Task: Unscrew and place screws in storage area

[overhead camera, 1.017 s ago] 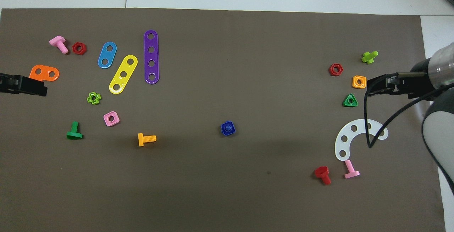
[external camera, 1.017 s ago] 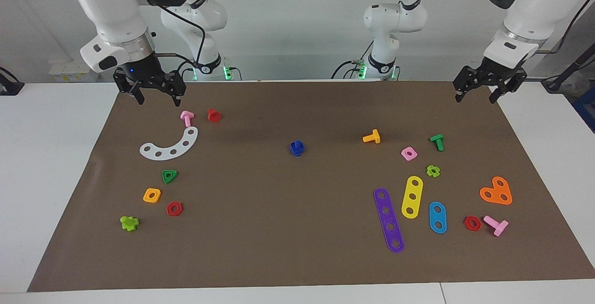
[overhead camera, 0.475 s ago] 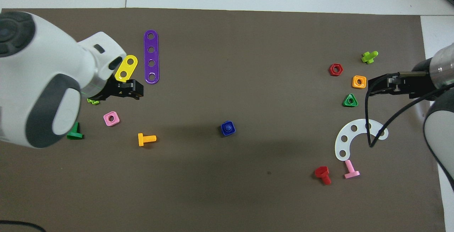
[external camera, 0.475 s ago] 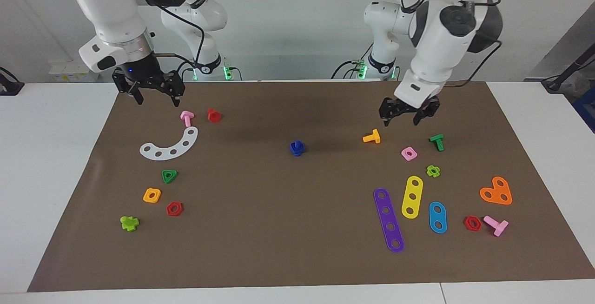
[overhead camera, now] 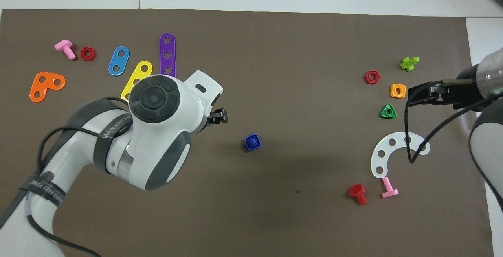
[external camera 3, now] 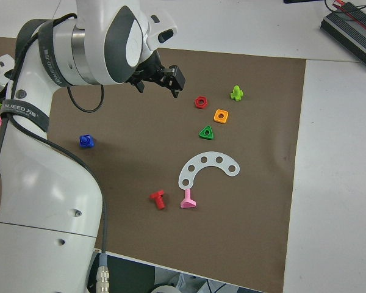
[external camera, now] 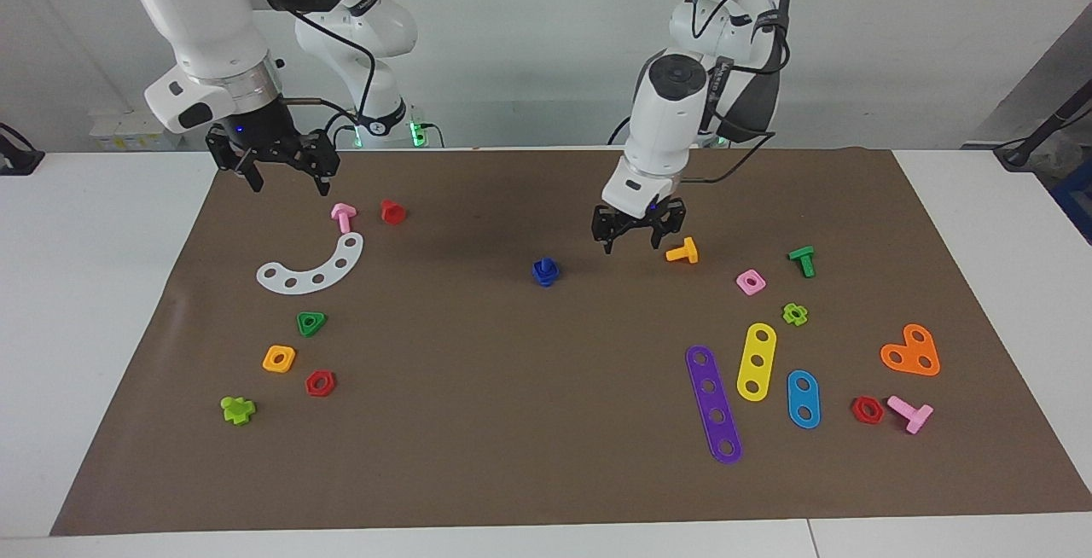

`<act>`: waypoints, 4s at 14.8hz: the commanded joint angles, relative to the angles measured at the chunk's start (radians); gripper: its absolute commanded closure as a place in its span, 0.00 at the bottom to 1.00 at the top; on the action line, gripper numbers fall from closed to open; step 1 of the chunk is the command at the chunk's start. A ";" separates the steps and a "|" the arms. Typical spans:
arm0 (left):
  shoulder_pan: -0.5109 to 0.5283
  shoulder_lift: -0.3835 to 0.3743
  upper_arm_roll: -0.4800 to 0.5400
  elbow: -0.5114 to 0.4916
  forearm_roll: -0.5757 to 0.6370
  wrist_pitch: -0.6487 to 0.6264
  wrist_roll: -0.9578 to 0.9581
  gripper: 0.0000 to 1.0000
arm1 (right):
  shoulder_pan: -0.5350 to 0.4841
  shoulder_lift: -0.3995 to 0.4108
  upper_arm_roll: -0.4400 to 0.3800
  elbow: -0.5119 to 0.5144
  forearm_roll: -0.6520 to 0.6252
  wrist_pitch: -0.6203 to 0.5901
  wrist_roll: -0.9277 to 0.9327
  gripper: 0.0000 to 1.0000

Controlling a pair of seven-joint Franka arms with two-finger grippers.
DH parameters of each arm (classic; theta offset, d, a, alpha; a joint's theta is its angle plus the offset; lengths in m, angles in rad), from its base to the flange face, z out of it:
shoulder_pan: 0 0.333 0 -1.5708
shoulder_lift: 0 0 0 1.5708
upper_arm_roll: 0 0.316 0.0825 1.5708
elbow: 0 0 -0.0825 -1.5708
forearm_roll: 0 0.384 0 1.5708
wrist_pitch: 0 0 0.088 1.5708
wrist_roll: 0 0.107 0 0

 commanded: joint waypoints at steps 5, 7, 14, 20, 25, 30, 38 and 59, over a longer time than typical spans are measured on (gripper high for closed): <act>-0.140 0.210 0.021 0.009 -0.017 0.207 -0.146 0.11 | -0.017 -0.022 0.007 -0.019 0.023 -0.005 -0.026 0.00; -0.141 0.214 0.021 0.015 -0.024 0.223 -0.158 0.11 | -0.017 -0.022 0.007 -0.019 0.023 -0.006 -0.026 0.00; -0.175 0.238 0.019 0.035 -0.091 0.224 -0.158 0.11 | -0.013 -0.022 0.007 -0.019 0.023 -0.006 -0.028 0.00; -0.204 0.246 0.019 0.014 -0.119 0.227 -0.158 0.27 | -0.013 -0.022 0.007 -0.019 0.023 -0.006 -0.028 0.00; -0.203 0.246 0.019 0.014 -0.119 0.226 -0.155 0.51 | -0.015 -0.022 0.007 -0.019 0.023 -0.006 -0.028 0.00; -0.187 0.247 0.019 0.024 -0.171 0.220 -0.153 1.00 | -0.020 -0.022 0.006 -0.019 0.023 -0.008 -0.028 0.00; -0.102 0.261 0.027 0.239 -0.284 -0.079 -0.184 1.00 | -0.007 -0.025 0.007 -0.045 0.023 0.052 -0.020 0.00; 0.308 0.085 0.042 -0.126 -0.128 0.117 0.655 1.00 | 0.485 0.282 0.018 -0.304 0.004 0.730 0.445 0.06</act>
